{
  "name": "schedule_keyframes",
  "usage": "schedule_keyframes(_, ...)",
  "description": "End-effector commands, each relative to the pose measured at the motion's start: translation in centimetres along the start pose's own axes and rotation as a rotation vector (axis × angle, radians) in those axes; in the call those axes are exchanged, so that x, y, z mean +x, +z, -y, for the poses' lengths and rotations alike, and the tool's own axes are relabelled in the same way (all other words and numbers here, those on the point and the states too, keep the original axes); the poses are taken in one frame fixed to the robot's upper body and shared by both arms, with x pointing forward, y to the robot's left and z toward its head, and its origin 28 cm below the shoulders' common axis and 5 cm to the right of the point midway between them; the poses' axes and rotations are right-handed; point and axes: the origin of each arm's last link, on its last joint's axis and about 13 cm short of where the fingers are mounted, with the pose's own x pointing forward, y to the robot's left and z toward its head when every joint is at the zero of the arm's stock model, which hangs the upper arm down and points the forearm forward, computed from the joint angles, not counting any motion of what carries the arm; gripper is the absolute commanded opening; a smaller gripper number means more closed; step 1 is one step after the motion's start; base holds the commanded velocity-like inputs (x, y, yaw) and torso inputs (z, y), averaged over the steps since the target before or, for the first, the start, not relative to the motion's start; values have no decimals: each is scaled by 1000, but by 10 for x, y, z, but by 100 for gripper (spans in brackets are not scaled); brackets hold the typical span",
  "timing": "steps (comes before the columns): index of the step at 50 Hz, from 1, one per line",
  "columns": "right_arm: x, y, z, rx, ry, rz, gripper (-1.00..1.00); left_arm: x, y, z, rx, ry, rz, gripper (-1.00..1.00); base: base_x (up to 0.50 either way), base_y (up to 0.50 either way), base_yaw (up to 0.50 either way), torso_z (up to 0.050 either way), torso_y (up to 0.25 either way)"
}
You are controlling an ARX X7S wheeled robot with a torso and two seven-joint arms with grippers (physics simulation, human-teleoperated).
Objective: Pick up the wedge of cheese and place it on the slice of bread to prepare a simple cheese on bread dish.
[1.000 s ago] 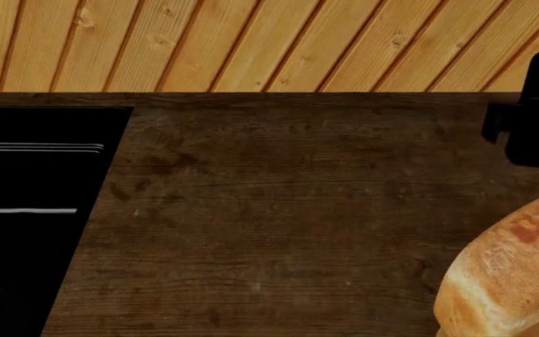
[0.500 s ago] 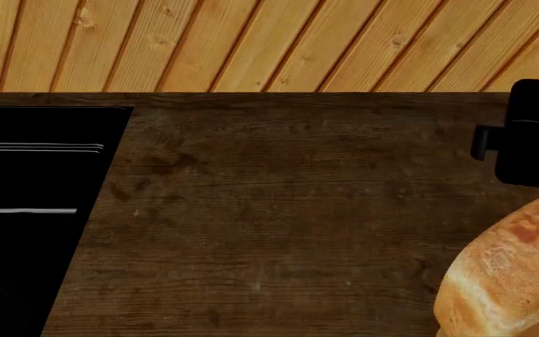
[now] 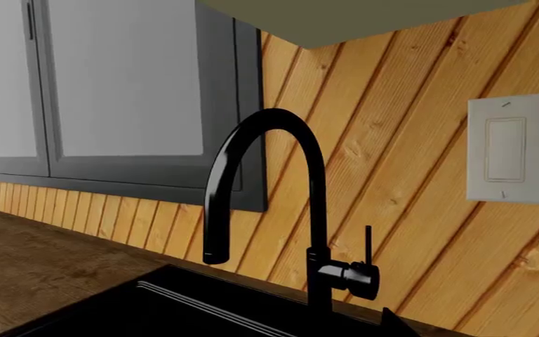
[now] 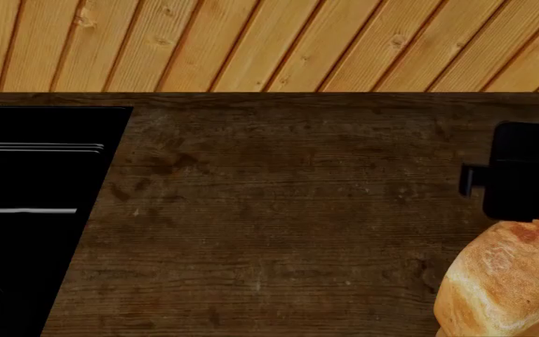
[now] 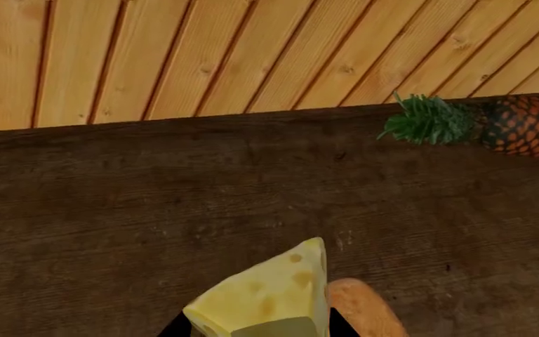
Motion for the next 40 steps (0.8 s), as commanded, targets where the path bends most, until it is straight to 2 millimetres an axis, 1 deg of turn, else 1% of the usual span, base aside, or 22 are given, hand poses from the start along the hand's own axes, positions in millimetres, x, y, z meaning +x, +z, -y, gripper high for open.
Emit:
schedule_keyframes(1, 0, -6, 2, -9, -8, -11, -100, 0, 0, 0, 2, -2, -3, 100, 0, 0, 0, 0, 0)
schedule_keyframes(12, 3, -14, 3, -2, -8, -25, -100, 0, 0, 0, 5, -7, -6, 100, 0, 0, 0, 0, 0)
schedule_keyframes(40, 15, -25, 5, -7, -12, -54, -100, 0, 0, 1, 9, -5, -12, 100, 0, 0, 0, 0, 0)
